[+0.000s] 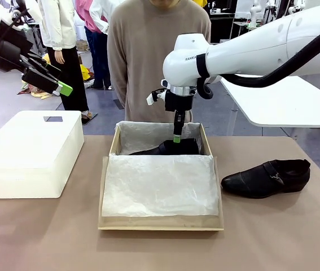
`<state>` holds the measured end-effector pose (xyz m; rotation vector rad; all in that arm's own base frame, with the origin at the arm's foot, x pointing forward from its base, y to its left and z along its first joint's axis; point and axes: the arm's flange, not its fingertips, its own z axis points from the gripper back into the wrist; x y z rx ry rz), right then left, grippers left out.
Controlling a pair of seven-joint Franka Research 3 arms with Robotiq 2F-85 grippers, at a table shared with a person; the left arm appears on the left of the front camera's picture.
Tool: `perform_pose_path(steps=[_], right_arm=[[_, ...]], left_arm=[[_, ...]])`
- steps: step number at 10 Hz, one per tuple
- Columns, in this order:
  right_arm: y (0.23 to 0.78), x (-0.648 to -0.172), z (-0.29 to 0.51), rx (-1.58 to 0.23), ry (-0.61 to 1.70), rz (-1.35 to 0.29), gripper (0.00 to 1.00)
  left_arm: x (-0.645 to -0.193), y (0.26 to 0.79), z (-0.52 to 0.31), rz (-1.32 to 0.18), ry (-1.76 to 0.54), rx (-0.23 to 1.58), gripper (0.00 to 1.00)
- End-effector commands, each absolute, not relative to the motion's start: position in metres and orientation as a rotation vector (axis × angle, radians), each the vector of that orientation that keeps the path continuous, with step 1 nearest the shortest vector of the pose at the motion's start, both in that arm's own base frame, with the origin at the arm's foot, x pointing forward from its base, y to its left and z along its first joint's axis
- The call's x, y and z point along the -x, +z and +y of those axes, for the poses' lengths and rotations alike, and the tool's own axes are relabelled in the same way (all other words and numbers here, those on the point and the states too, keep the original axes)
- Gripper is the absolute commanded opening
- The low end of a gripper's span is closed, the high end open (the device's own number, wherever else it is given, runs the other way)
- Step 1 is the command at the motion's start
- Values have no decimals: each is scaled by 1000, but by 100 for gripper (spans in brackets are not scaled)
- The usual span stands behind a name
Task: Pack the shoes into the box.
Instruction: Place one shoe of the Shoes into the Shoes Box, then place the other shoe of the Shoes into the Shoes Box.
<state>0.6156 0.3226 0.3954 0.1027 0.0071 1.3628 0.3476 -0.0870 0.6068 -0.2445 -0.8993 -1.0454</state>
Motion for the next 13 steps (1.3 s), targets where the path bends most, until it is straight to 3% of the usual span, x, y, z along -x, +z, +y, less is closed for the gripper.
perform_pose_path(steps=[1,7,13], right_arm=[[406,-614,319,-129,1392,14,100],[424,-603,312,-135,1385,28,100],[485,-552,251,-78,1463,64,100]], left_arm=[[-349,606,-86,-904,-1060,259,100],[-349,606,-86,-904,-1060,259,100],[-349,606,-86,-904,-1060,259,100]])
